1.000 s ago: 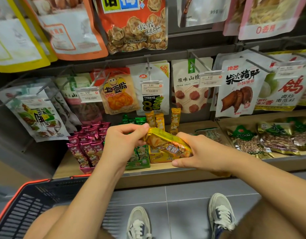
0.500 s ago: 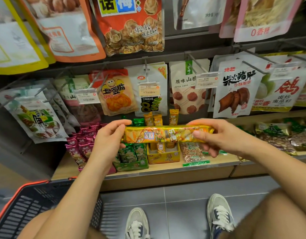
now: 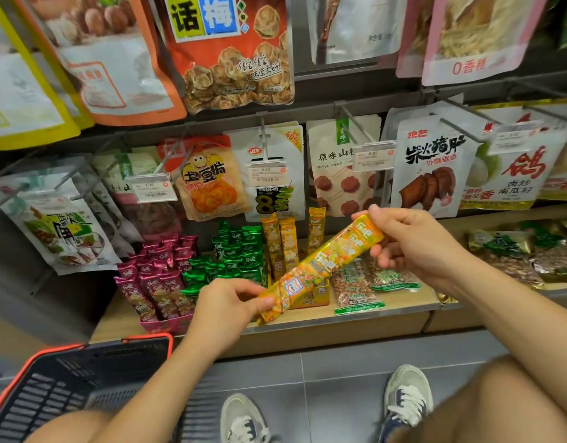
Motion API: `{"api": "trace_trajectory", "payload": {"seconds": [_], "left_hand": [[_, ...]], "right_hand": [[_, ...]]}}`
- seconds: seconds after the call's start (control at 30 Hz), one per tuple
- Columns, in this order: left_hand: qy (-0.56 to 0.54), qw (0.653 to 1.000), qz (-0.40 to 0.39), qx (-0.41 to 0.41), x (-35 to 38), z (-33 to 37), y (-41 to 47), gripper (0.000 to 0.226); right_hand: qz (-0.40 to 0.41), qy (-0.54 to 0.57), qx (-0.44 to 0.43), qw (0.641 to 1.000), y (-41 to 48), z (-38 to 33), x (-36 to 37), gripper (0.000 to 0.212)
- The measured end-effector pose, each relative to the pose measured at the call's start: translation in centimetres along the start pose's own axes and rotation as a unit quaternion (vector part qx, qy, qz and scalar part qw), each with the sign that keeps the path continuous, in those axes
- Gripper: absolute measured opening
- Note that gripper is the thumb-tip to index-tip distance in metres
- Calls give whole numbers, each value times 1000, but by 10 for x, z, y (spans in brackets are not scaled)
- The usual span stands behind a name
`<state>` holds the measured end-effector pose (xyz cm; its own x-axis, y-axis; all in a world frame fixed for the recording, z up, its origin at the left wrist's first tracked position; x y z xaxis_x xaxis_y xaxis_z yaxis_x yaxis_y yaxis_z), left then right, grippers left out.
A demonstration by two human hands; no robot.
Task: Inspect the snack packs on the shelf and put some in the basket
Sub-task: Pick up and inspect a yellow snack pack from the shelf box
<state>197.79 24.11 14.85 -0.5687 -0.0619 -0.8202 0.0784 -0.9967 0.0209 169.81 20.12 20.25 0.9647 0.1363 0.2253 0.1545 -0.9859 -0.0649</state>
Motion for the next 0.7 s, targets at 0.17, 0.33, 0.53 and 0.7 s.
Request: {"api": "trace_trajectory", "payload": {"seconds": [0.17, 0.33, 0.53, 0.7], "left_hand": [[81, 991, -94, 59, 25, 2, 8, 22], [87, 982, -125, 107, 36, 10, 25, 29], [215, 932, -189, 223, 46, 38, 47, 22], [163, 936, -219, 225, 41, 57, 80, 35]], "right_hand": [[-58, -24, -6, 998, 13, -4, 4, 36], [-151, -56, 49, 986, 32, -5, 12, 29], [-167, -51, 68, 982, 51, 18, 11, 35], [-157, -122, 24, 980, 71, 49, 10, 24]]}}
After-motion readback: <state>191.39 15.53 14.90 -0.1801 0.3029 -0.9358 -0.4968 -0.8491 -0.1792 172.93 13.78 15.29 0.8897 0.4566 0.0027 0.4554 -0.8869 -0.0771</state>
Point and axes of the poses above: each hand's wrist, its own y-axis towards the middle knuckle, its own x-axis out of the palm, z = x × y, the point moved 3 cm from there along y, towards the middle knuckle, and after that the axes turned 13 degrees about y, right-handed, at the moved point
